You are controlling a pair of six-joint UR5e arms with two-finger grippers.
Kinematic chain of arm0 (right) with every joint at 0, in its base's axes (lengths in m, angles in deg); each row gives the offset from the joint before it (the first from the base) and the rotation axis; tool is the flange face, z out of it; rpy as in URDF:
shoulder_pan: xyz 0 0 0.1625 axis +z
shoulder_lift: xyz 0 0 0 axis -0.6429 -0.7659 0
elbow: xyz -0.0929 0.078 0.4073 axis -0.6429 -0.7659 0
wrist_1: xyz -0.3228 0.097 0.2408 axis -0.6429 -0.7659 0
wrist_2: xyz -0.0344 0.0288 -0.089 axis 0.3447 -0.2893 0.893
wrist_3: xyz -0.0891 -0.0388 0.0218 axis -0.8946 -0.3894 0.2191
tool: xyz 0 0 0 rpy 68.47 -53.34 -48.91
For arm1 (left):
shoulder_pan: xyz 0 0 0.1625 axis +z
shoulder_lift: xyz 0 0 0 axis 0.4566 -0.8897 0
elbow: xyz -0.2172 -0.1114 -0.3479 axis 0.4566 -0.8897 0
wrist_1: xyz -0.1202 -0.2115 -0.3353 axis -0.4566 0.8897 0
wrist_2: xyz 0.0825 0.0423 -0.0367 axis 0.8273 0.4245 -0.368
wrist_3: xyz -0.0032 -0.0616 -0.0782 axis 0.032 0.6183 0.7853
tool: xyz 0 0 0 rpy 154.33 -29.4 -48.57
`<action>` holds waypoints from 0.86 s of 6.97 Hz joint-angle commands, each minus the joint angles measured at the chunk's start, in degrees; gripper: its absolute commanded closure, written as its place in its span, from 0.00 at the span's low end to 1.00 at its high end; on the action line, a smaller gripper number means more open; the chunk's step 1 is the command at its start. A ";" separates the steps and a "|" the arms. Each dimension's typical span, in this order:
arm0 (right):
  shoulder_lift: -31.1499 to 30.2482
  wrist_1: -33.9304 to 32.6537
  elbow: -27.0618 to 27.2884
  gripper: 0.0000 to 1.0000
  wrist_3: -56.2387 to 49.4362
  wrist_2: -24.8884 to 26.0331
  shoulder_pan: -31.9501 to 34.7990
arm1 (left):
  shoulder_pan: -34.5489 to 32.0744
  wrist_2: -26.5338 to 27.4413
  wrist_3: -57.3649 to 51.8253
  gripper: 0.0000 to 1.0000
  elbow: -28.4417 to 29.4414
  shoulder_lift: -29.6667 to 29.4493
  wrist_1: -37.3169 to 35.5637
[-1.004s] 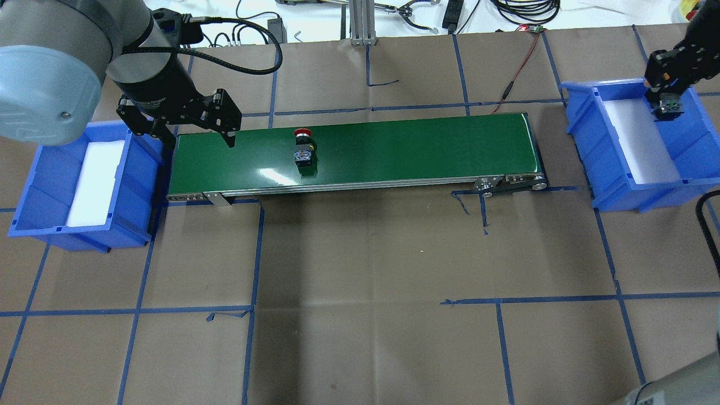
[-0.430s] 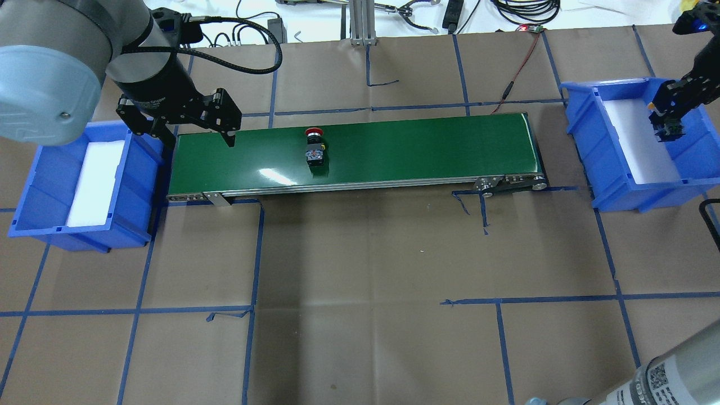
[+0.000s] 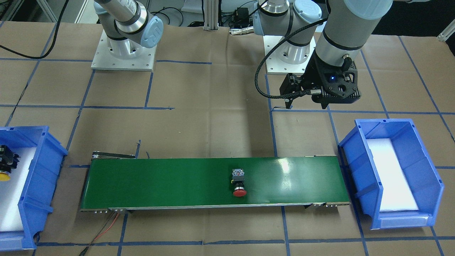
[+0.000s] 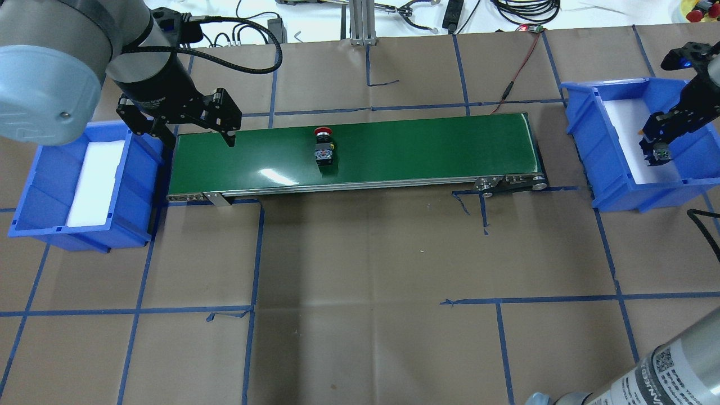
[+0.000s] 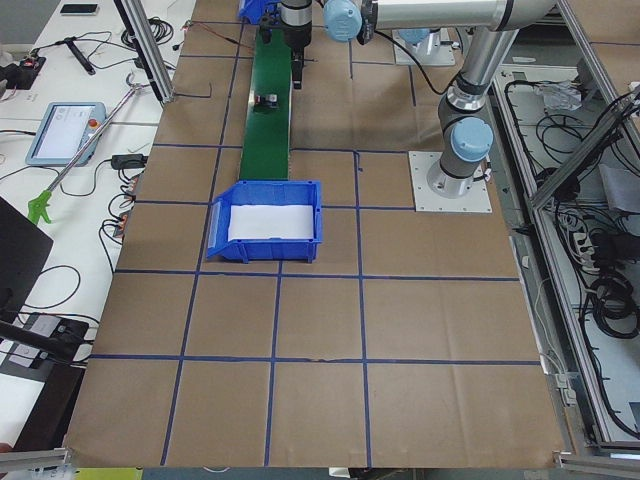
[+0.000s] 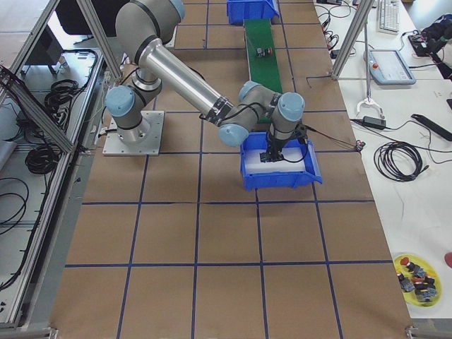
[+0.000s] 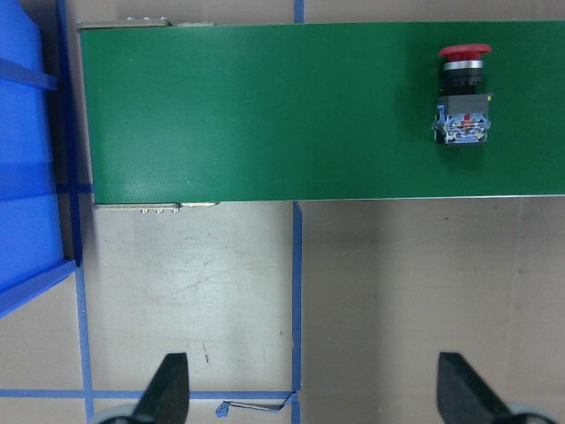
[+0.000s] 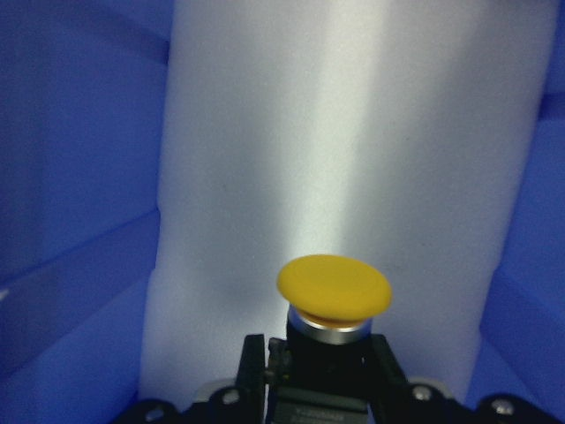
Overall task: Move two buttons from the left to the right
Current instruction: 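Carry the yellow button into the far bin with the right gripper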
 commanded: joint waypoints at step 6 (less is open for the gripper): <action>0.54 -1.05 3.92 0.09 -1.04 0.35 -0.15 | 0.00 0.00 0.00 0.00 0.05 0.00 0.00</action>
